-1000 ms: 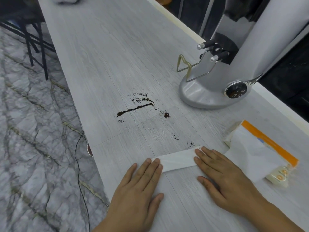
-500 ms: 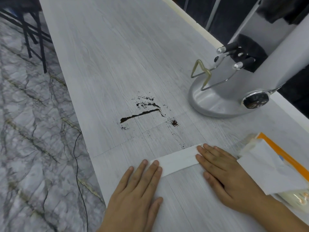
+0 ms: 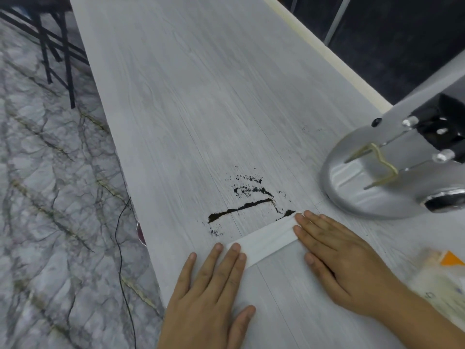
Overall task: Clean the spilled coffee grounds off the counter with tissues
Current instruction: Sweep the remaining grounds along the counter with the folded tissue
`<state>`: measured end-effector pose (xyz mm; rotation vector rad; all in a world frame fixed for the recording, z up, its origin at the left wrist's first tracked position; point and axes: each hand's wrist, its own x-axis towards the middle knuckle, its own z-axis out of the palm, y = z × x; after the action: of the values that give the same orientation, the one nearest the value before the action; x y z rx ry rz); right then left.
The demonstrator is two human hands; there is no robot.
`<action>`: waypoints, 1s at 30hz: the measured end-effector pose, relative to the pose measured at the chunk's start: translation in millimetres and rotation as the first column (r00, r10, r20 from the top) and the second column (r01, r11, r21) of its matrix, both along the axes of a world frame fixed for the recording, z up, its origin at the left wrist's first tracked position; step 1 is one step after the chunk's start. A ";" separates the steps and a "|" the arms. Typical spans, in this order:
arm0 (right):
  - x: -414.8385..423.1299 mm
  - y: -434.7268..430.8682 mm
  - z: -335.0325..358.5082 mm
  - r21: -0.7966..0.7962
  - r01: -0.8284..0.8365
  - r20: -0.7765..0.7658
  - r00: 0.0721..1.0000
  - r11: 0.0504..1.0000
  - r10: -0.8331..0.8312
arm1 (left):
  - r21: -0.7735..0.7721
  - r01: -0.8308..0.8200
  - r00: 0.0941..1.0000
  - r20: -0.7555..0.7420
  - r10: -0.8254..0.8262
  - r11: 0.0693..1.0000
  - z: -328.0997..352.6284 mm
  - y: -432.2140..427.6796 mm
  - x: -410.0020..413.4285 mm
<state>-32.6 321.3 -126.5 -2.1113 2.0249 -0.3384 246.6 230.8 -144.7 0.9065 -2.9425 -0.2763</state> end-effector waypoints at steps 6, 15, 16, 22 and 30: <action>4.0 -52.9 -2.0 0.005 -0.015 -0.028 1.000 1.000 0.015 | 0.080 -0.072 0.997 -0.016 0.073 0.994 7.8 -36.9 1.1; 19.5 -50.1 6.2 0.031 0.030 -0.099 0.995 0.999 -0.027 | 0.155 -0.109 0.994 0.032 0.105 0.982 15.6 -34.9 6.0; 23.1 -39.5 7.2 0.041 0.031 -0.113 0.993 0.999 -0.026 | 0.154 -0.096 0.995 0.032 0.092 0.983 15.7 -29.4 9.0; 49.6 34.7 7.2 0.075 0.089 -0.112 0.990 0.993 -0.081 | 0.152 0.006 1.000 -0.013 -0.004 0.988 14.9 24.1 29.4; 87.1 100.8 8.7 0.094 0.088 -0.091 0.993 0.992 -0.079 | 0.081 0.059 0.998 -0.010 -0.058 0.995 11.0 63.9 64.5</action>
<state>54.5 422.0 -117.8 -2.0207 2.1364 -0.1579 311.1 294.8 -133.7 0.8264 -2.9738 -0.4045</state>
